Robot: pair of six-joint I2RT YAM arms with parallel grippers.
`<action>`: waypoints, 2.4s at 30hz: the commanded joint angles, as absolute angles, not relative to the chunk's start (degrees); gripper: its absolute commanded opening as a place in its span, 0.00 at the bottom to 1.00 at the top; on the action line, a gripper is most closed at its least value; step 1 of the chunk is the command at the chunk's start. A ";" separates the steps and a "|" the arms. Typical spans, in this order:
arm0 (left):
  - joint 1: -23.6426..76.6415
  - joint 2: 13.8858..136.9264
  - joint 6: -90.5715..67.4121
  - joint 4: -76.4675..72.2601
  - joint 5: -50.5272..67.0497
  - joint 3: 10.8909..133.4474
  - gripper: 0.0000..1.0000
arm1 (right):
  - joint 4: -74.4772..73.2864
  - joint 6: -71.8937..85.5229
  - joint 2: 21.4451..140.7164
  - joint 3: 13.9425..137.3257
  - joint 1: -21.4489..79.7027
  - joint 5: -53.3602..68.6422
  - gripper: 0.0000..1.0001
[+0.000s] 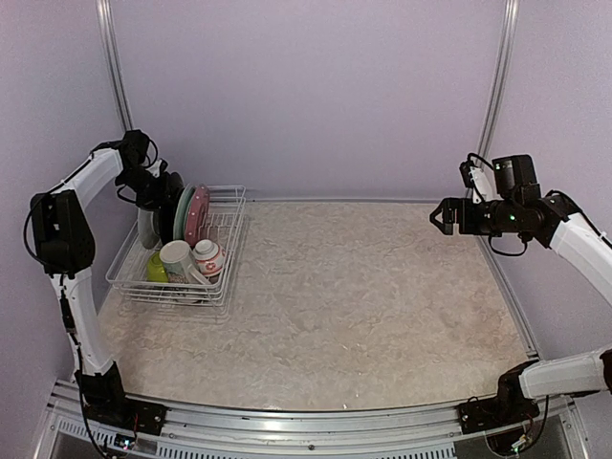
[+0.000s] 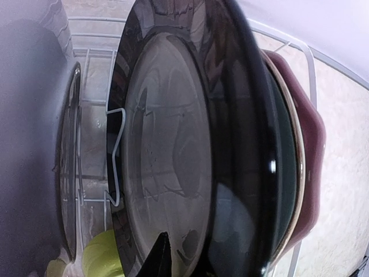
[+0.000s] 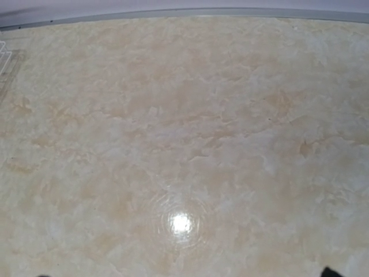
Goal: Unload the mixed dishes from the dish rack
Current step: Grab the plate from the dish rack.
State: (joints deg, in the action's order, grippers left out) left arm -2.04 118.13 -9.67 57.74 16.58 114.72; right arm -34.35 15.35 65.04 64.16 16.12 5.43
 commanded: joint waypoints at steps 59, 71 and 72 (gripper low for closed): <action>4.81 94.46 -9.03 53.51 1.31 109.88 0.00 | -31.68 17.87 69.98 65.23 18.72 4.65 1.00; 27.88 91.52 -4.25 53.62 -12.58 111.45 0.00 | -32.67 23.22 72.43 64.51 18.81 0.50 1.00; 30.57 91.74 -3.46 53.04 -14.81 111.40 0.00 | -32.90 24.04 72.62 64.56 18.81 -0.17 1.00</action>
State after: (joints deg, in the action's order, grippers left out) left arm 21.23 95.44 -7.18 59.37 -9.30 108.75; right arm -31.81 20.51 71.53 64.23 18.24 2.59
